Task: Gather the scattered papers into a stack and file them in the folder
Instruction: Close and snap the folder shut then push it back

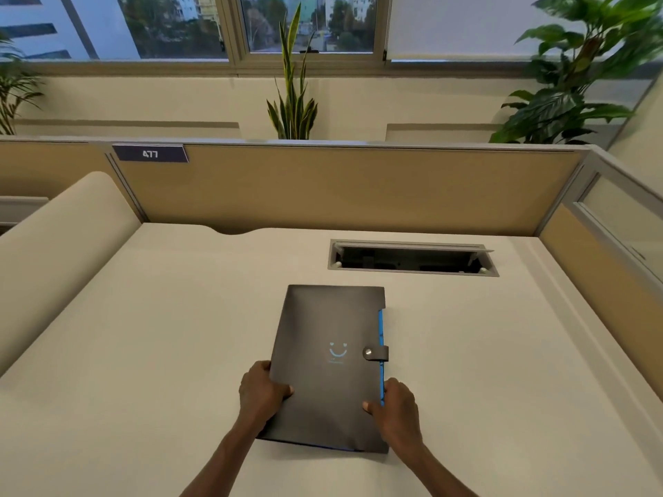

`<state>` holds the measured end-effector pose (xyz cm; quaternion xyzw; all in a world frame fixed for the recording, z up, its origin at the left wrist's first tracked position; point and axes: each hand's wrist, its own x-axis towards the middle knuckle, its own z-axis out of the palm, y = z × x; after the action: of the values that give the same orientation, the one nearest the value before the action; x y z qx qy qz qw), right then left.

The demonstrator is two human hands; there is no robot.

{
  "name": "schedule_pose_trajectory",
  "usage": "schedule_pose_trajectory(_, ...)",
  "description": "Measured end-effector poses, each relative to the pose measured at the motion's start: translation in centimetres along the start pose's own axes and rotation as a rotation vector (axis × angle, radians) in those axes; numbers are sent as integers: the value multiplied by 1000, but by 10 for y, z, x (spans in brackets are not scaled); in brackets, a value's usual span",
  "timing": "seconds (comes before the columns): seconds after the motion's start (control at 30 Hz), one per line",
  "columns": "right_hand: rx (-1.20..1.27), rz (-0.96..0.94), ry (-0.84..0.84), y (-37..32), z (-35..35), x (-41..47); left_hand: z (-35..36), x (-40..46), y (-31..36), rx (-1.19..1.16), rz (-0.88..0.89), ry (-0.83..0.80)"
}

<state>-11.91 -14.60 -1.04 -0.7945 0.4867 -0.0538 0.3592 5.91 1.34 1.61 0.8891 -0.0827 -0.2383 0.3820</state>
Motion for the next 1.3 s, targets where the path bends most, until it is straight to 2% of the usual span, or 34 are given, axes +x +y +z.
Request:
schedule_pose_trajectory(0.27, 119, -73, -20, -97, 35, 54, -70, 83, 15, -72, 84, 138)
schedule_pose_trajectory(0.47, 98, -87, -40, -145, 57, 116, -85, 155, 21, -59, 87, 139)
schedule_pose_trajectory(0.77, -5, -83, -71, -164, 94, 184, -84, 245, 19, 105, 67, 34)
schedule_pose_trajectory(0.9, 68, -84, -84, -165, 105, 202, -81, 271, 22, 173, 82, 38)
schedule_pose_trajectory(1.3, 33, -114, -98, -174, 98, 265, -61, 311, 44, 76, 95, 120)
